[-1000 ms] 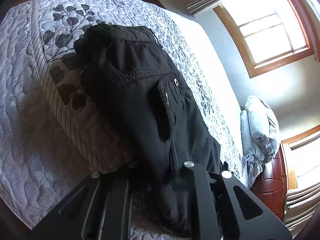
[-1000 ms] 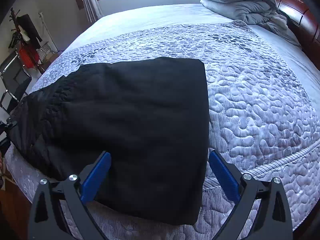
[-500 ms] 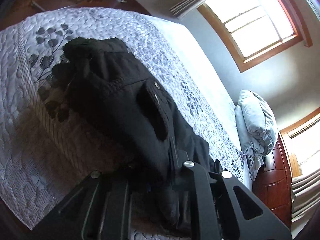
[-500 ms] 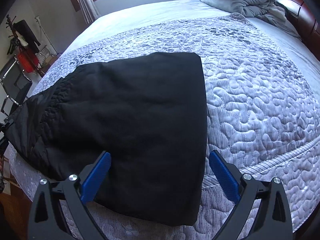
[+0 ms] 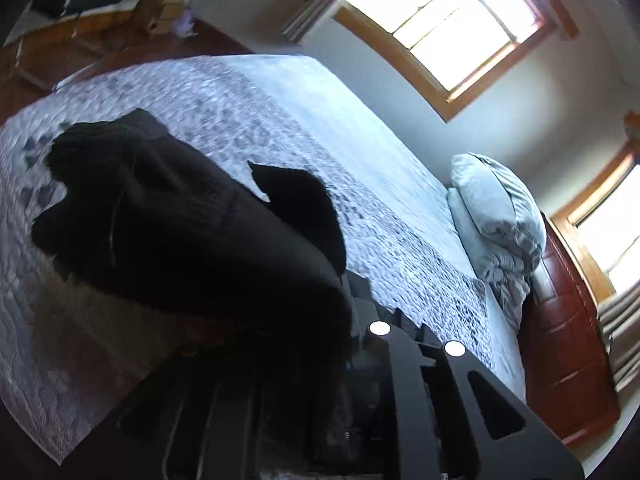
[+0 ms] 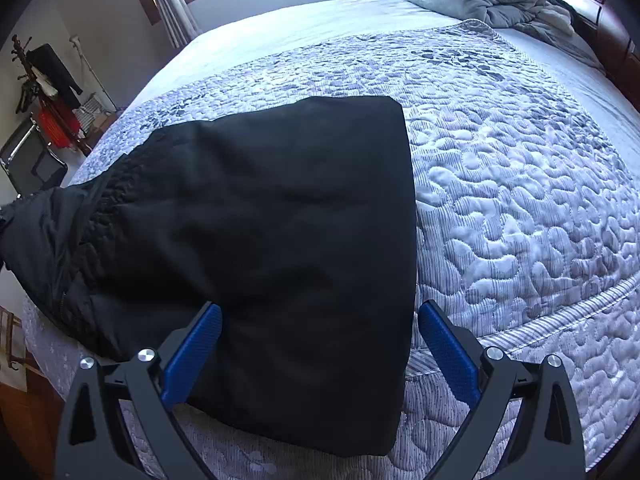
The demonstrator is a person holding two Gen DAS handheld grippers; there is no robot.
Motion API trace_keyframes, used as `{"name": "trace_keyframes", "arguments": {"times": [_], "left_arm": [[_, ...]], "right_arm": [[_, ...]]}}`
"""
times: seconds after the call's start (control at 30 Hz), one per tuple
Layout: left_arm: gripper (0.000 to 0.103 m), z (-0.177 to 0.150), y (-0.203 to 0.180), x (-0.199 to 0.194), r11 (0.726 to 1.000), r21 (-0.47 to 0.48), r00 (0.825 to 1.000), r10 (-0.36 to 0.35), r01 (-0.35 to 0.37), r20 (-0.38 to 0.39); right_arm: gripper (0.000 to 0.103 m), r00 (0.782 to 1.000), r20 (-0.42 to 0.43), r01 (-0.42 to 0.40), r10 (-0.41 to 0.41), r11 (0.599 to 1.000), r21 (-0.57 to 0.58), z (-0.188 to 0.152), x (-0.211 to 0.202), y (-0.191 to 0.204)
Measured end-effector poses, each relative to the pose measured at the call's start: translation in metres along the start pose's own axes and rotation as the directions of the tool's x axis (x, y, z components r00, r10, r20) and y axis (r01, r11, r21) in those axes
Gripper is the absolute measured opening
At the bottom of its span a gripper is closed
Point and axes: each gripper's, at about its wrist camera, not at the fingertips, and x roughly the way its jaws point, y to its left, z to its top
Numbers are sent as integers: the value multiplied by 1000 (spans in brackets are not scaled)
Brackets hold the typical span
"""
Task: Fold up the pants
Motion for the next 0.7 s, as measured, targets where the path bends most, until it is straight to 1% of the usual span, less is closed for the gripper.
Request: {"name": "trace_keyframes", "arguments": {"times": [0.17, 0.3, 0.37, 0.5, 0.6, 0.7], "left_arm": [[15, -7, -34, 4, 993, 117, 1000, -10, 11, -8], [17, -18, -64, 10, 975, 222, 999, -20, 27, -32], [18, -26, -78, 13, 960, 279, 998, -25, 37, -49], [20, -45, -105, 24, 918, 394, 996, -12, 48, -92], [22, -64, -129, 33, 862, 506, 994, 19, 38, -108], [23, -81, -149, 46, 792, 610, 990, 65, 28, -128]], "right_arm": [[99, 1000, 0, -11, 11, 1000, 7, -2, 1, -2], [99, 1000, -3, -20, 20, 1000, 14, -2, 3, -4], [99, 1000, -3, -24, 24, 1000, 15, -3, 3, -4], [99, 999, -7, -36, 36, 999, 28, -3, 6, -6], [99, 999, -6, -41, 41, 999, 36, -4, 7, -8], [99, 999, -6, -52, 52, 998, 43, -5, 8, -12]]}}
